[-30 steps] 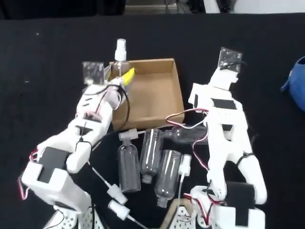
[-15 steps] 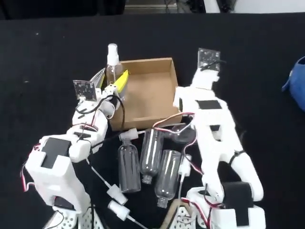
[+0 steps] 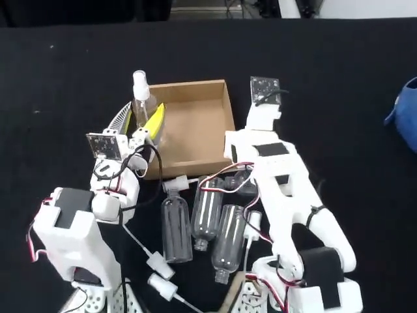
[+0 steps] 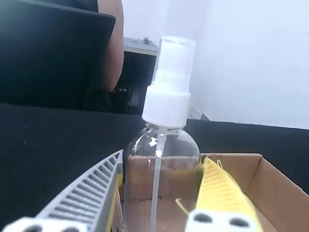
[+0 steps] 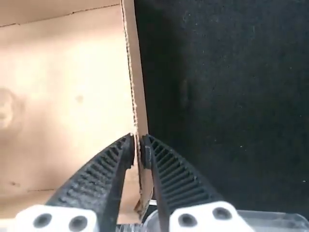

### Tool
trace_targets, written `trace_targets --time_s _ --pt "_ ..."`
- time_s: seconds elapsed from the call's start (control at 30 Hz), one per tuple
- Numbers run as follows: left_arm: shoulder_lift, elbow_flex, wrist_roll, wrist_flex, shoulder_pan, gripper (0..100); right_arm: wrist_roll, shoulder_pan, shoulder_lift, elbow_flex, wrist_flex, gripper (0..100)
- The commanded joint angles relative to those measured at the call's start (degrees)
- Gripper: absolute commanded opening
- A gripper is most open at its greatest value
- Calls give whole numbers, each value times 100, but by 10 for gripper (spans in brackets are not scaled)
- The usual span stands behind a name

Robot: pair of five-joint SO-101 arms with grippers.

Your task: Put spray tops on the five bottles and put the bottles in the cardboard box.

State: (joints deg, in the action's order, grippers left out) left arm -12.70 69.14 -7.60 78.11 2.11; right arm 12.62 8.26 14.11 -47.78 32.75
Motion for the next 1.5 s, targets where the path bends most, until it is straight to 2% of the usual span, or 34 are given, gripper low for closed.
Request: trace_targets --time_s 0.0,0.13,0.37,0.77,0.9,1.13,1.47 --pt "35 -171 -44 167 -22 29 53 97 374 145 237 11" --pt "-26 -998 -44 88 -31 29 18 105 1147 -40 422 11" --pt "-26 -2070 -88 -1451 -22 29 9 97 1701 -840 -360 11" --pt "-123 -1956 -9 -1275 -66 30 9 97 1710 -875 -352 11" --pt "-642 -2149 589 -1222 13 30 9 97 1710 -875 -352 11" --pt "-1600 -2396 633 360 13 30 9 97 1710 -884 -352 11" --pt "-2101 -2615 633 448 40 31 9 97 1701 -884 -352 11"
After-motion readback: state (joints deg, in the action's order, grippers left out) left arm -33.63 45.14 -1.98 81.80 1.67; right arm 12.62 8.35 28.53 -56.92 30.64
